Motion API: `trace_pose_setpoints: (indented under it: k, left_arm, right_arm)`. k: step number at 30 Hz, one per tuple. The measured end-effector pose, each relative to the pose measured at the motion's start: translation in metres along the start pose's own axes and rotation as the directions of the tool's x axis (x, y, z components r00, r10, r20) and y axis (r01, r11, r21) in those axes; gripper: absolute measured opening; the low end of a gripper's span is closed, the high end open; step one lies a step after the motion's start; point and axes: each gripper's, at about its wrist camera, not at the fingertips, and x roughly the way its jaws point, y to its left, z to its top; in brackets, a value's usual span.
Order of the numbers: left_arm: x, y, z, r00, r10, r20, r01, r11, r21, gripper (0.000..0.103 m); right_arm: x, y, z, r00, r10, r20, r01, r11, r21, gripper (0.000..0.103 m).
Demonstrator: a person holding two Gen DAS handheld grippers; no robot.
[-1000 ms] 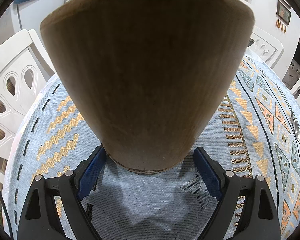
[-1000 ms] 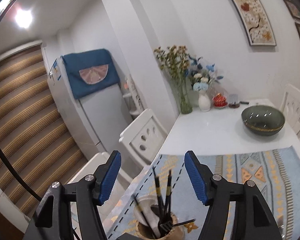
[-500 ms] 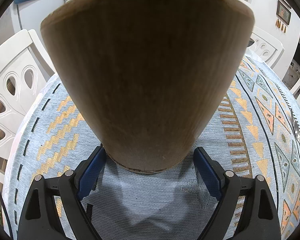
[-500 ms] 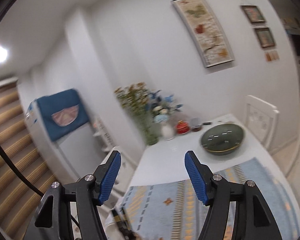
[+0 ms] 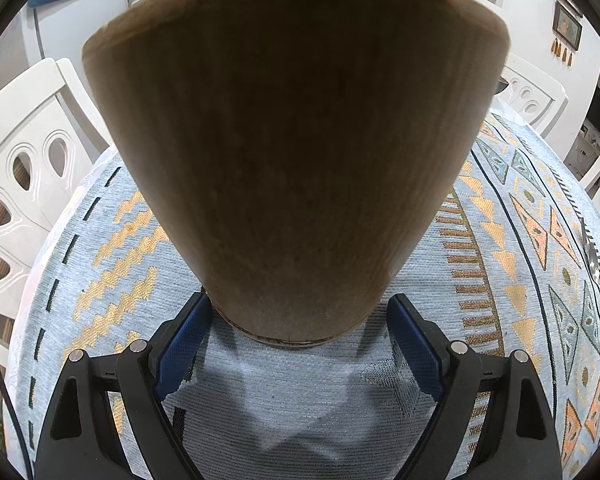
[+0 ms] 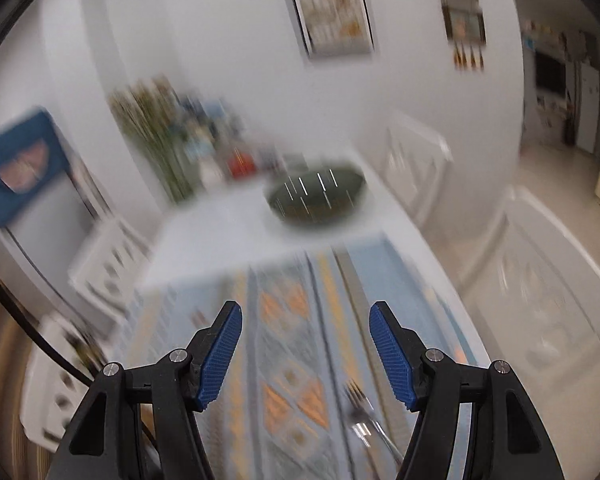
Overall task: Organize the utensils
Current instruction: 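Move the open right tool down onto the steel spoon and fork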
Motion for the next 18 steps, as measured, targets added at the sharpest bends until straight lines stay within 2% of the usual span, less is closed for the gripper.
trace_pose_setpoints:
  k: [1, 2, 3, 4, 6, 9, 12, 14, 16, 18]
  left_arm:
    - [0.000, 0.000, 0.000, 1.000, 0.000, 0.000, 0.000, 1.000, 0.000, 0.089]
    - [0.000, 0.000, 0.000, 1.000, 0.000, 0.000, 0.000, 1.000, 0.000, 0.089]
    - [0.000, -0.001, 0.000, 1.000, 0.000, 0.000, 0.000, 1.000, 0.000, 0.089]
    - [0.000, 0.000, 0.000, 1.000, 0.000, 0.000, 0.000, 1.000, 0.000, 0.089]
    - [0.000, 0.000, 0.000, 1.000, 0.000, 0.000, 0.000, 1.000, 0.000, 0.089]
    - [0.000, 0.001, 0.000, 1.000, 0.000, 0.000, 0.000, 1.000, 0.000, 0.089]
    - [0.000, 0.000, 0.000, 1.000, 0.000, 0.000, 0.000, 1.000, 0.000, 0.089]
    - [0.000, 0.000, 0.000, 1.000, 0.000, 0.000, 0.000, 1.000, 0.000, 0.089]
    - [0.000, 0.001, 0.000, 1.000, 0.000, 0.000, 0.000, 1.000, 0.000, 0.089]
    - [0.000, 0.001, 0.000, 1.000, 0.000, 0.000, 0.000, 1.000, 0.000, 0.089]
  right_arm:
    - [0.015, -0.008, -0.006, 0.997, -0.025, -0.068, 0.026, 1.000, 0.006, 0.064]
    - [0.027, -0.016, -0.012, 0.992, -0.039, -0.117, 0.041, 0.999, 0.015, 0.058]
    - [0.042, -0.027, -0.021, 0.983, -0.042, -0.180, 0.048, 0.998, 0.029, 0.052]
    - [0.056, -0.035, -0.029, 0.971, -0.038, -0.235, 0.049, 0.998, 0.041, 0.052]
    - [0.084, -0.051, -0.051, 0.936, -0.021, -0.353, 0.049, 0.996, 0.069, 0.045]
    - [0.115, -0.065, -0.081, 0.881, 0.010, -0.473, 0.039, 0.995, 0.092, 0.044]
    - [0.142, -0.076, -0.108, 0.827, 0.036, -0.561, 0.036, 0.992, 0.117, 0.044]
    - [0.153, -0.084, -0.118, 0.806, 0.048, -0.591, 0.040, 0.990, 0.134, 0.043]
    - [0.162, -0.090, -0.124, 0.793, 0.042, -0.608, 0.047, 0.990, 0.131, 0.043]
    - [0.166, -0.093, -0.124, 0.794, 0.033, -0.607, 0.056, 0.990, 0.127, 0.043]
